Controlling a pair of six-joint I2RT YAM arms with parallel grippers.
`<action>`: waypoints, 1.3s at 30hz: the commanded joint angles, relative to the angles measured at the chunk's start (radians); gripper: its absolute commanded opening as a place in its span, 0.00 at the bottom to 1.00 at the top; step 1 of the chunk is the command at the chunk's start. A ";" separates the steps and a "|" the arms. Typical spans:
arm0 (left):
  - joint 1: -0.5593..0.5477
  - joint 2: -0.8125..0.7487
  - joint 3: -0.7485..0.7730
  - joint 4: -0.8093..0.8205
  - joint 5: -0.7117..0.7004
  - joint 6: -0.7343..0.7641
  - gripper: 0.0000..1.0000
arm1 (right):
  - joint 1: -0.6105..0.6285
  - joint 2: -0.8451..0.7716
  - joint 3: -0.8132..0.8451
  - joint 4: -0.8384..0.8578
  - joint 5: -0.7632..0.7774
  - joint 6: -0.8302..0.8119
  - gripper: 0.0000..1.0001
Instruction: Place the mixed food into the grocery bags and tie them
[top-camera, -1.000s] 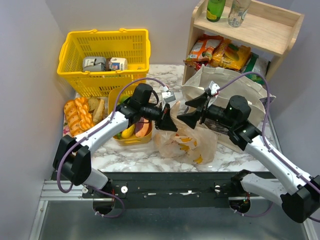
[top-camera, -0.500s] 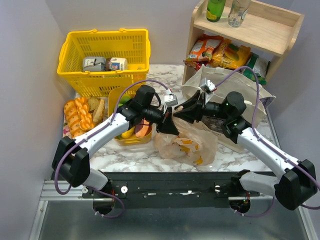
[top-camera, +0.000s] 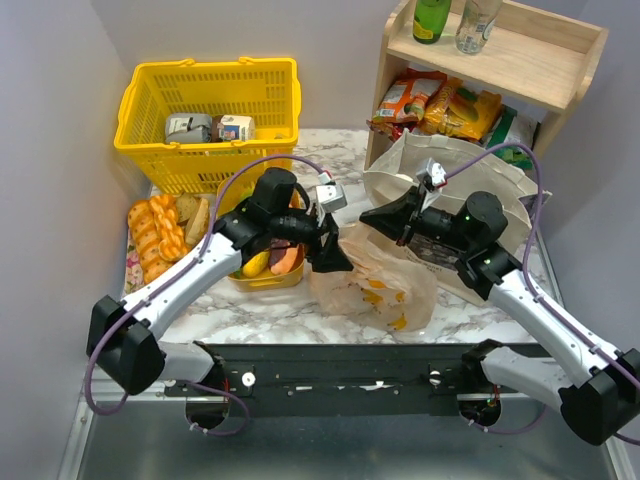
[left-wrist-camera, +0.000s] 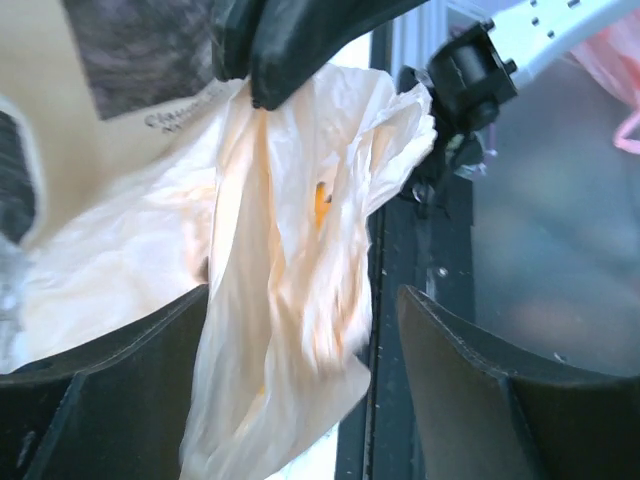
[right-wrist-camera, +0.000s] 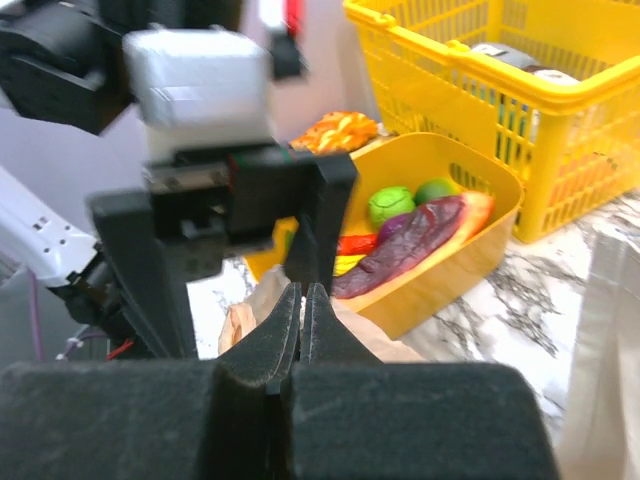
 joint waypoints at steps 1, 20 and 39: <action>0.010 -0.084 0.026 -0.013 -0.151 0.050 0.83 | -0.002 -0.026 -0.011 -0.090 0.086 -0.046 0.01; 0.010 -0.164 -0.006 0.068 -0.130 -0.063 0.63 | -0.004 -0.029 -0.028 -0.077 0.087 -0.032 0.01; 0.003 -0.109 0.012 -0.010 -0.071 -0.027 0.58 | -0.004 -0.032 -0.034 -0.077 0.098 -0.040 0.01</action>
